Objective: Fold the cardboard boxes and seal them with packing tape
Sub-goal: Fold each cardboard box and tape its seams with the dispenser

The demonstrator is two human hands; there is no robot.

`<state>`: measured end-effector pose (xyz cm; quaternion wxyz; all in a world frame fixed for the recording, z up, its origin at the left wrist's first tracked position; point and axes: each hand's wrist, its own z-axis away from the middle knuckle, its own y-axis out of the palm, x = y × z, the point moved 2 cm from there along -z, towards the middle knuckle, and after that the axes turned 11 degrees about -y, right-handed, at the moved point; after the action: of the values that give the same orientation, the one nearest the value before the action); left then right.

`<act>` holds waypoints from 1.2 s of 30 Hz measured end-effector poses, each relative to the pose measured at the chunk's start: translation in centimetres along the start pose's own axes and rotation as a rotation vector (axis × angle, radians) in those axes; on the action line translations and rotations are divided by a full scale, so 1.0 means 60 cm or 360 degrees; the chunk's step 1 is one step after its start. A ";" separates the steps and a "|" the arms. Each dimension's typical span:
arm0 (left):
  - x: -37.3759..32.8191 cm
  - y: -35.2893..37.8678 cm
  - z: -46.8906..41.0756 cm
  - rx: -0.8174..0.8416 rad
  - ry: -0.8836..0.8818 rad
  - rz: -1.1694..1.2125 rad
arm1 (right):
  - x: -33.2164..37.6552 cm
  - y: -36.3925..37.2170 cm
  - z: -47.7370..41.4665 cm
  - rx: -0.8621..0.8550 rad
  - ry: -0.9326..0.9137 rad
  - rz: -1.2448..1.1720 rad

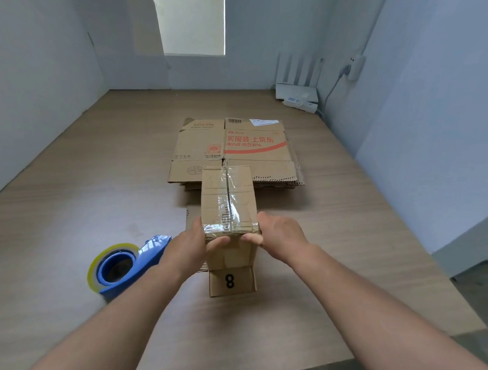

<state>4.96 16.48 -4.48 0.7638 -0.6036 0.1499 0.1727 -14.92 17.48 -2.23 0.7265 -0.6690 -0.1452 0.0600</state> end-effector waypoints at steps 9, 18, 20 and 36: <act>0.036 0.010 0.020 0.0350 0.0205 0.0834 | -0.003 0.029 0.032 -0.0063 -0.0181 -0.0301; 0.033 0.004 0.054 -0.0017 -0.0061 0.0795 | -0.023 -0.010 0.043 0.0139 -0.0102 -0.0651; 0.035 -0.017 0.051 0.0174 0.0095 0.0713 | -0.030 -0.021 0.033 0.0155 -0.0130 -0.0483; 0.041 -0.044 0.021 0.0229 0.0142 0.0248 | -0.013 0.014 0.017 -0.0164 -0.0226 -0.0012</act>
<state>8.37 17.38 -2.98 0.7820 -0.5409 0.2423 0.1931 -15.89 18.32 -3.10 0.6793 -0.6989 -0.2018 0.0972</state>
